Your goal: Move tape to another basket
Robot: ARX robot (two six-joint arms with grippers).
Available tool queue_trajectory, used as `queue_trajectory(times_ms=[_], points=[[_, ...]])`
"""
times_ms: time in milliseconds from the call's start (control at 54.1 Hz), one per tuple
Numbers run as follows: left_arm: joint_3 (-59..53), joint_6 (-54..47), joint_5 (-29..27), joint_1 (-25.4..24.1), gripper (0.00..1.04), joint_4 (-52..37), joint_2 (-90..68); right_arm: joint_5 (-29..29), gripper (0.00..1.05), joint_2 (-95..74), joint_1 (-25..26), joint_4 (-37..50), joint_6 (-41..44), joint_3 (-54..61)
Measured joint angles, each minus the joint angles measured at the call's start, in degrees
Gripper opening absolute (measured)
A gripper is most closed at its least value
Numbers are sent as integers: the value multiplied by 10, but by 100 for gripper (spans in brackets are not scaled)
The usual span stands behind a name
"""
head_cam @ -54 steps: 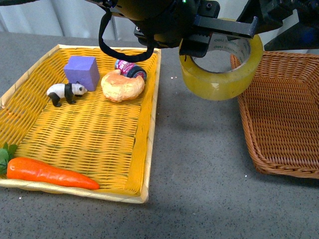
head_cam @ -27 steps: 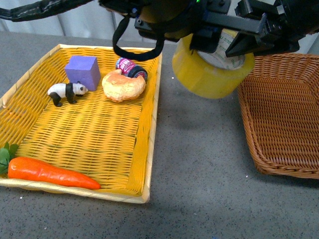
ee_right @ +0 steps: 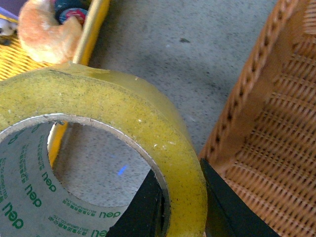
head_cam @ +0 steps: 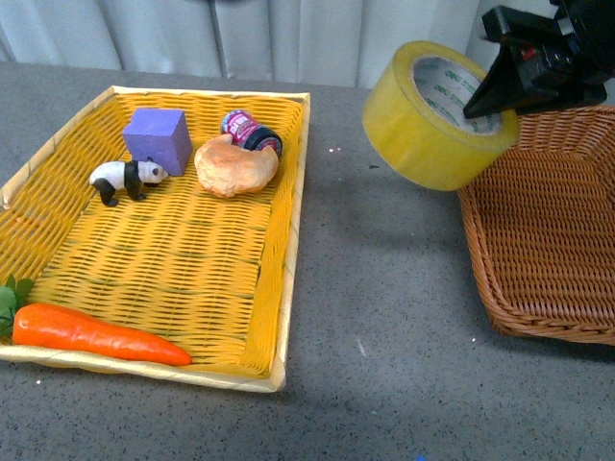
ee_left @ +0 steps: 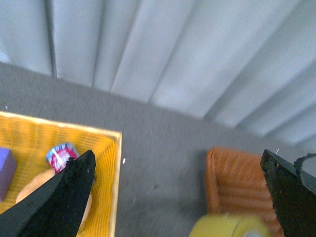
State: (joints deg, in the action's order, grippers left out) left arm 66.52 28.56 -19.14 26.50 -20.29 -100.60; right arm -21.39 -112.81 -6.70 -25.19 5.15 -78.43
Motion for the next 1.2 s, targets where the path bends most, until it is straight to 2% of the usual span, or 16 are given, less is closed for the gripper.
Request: queue_trajectory(times_ms=[203, 629, 1035, 1146, 1202], points=[[-21, 77, -55, -29, 98, 2, 42, 15, 15, 2, 37, 0, 16, 8], [-173, 70, -84, -64, 98, -45, 95, 68, 15, 23, 146, 23, 70, 90], [-245, 45, -88, -132, 98, -69, 134, 87, 15, -66, 135, 63, 80, 86], [-247, 33, -93, -141, 98, -56, 146, 98, 38, -59, 135, 83, 82, 89], [-249, 25, -95, -142, 98, -55, 153, 98, 45, -48, 137, 94, 81, 96]])
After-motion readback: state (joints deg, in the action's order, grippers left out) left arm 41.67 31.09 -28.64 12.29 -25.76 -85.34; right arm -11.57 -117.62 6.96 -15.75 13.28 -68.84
